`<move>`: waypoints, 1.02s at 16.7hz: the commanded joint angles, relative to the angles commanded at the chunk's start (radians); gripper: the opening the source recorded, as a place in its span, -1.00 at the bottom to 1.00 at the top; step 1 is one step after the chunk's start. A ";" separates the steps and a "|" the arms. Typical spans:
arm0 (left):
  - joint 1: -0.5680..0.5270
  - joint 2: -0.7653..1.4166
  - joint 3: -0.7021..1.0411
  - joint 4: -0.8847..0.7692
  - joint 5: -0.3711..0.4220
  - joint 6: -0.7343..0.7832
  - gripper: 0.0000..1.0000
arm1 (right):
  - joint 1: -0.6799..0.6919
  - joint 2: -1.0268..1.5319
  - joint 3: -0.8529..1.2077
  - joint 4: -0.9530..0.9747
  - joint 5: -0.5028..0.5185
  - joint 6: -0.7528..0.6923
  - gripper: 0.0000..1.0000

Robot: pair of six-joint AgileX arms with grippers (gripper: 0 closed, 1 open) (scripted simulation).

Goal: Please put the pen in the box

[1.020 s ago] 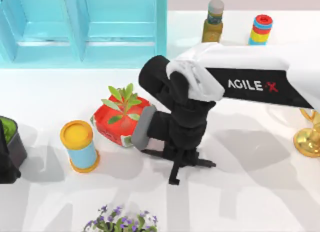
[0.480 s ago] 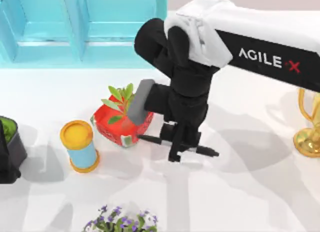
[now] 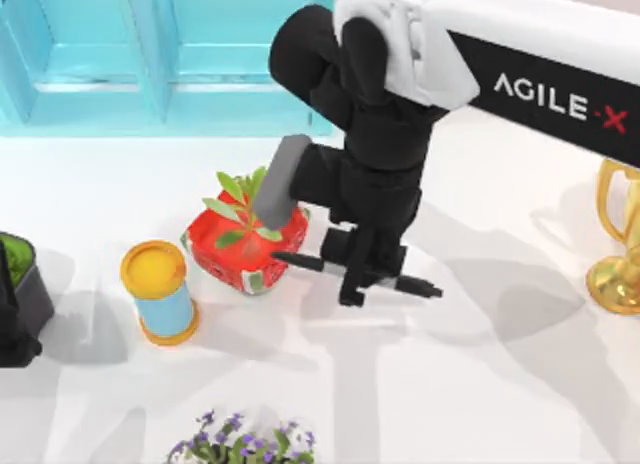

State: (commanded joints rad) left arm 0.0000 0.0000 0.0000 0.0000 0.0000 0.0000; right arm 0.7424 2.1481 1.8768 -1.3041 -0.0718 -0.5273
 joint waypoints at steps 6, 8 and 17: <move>0.000 0.000 0.000 0.000 0.000 0.000 1.00 | -0.192 -0.076 0.165 -0.009 0.018 0.189 -1.00; 0.000 0.000 0.000 0.000 0.000 0.000 1.00 | -0.315 -0.100 0.233 -0.020 0.037 0.334 -1.00; 0.000 0.000 0.000 0.000 0.000 0.000 1.00 | -0.940 -0.121 0.211 -0.112 0.156 1.213 -1.00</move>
State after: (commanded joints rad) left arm 0.0000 0.0000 0.0000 0.0000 0.0000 0.0000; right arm -0.1980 2.0274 2.0877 -1.4161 0.0840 0.6858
